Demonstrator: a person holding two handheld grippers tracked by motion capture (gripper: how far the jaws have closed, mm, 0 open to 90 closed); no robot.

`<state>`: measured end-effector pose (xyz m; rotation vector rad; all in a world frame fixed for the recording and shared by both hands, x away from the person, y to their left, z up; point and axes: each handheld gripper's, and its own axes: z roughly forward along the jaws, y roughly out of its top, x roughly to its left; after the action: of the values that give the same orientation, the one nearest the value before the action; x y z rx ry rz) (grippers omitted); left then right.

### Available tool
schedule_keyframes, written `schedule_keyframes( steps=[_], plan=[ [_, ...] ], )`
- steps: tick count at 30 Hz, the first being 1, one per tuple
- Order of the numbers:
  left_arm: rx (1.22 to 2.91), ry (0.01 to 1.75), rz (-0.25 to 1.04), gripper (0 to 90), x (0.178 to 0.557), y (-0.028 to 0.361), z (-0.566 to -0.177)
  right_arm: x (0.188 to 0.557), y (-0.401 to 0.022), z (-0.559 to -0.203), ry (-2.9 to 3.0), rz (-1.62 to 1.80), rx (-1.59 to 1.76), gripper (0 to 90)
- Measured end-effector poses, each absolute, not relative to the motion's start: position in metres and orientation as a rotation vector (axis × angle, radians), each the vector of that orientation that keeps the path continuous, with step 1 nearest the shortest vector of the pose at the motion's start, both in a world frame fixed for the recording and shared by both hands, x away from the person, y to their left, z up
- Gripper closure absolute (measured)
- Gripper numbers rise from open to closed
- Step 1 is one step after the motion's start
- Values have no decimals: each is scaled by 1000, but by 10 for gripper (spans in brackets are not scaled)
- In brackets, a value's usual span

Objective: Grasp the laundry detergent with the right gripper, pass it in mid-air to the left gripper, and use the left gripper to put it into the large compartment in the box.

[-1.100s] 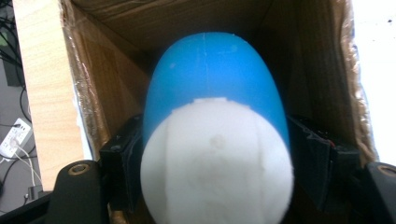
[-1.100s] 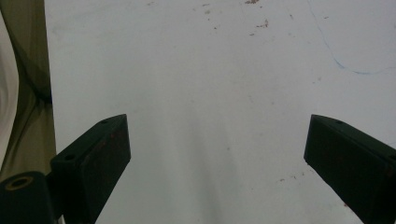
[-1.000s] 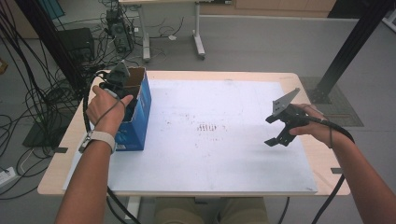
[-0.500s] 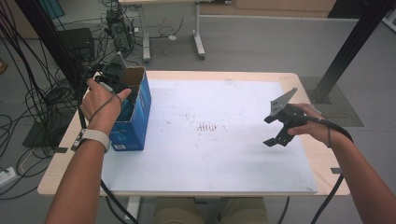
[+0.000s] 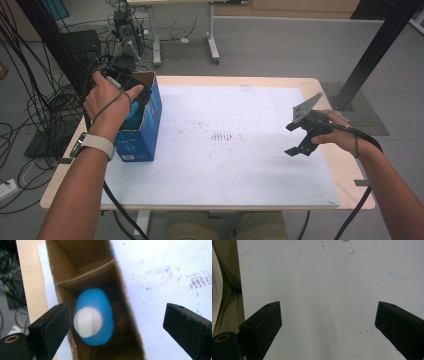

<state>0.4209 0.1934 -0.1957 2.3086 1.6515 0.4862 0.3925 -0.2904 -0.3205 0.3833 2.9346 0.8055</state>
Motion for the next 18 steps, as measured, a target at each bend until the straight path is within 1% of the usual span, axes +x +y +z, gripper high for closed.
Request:
schedule_keyframes(
  steps=[7,11,18],
  plan=[
    [2350,1482,515,89,414,167,-179,391,-292,-318,2929,808,396,73],
    [2400,1359,503,88,411,147,-171,390,-293,-317,2926,806,400,73],
    [2474,1251,473,86,411,117,-165,388,-295,-315,2924,805,406,72]
  ],
)
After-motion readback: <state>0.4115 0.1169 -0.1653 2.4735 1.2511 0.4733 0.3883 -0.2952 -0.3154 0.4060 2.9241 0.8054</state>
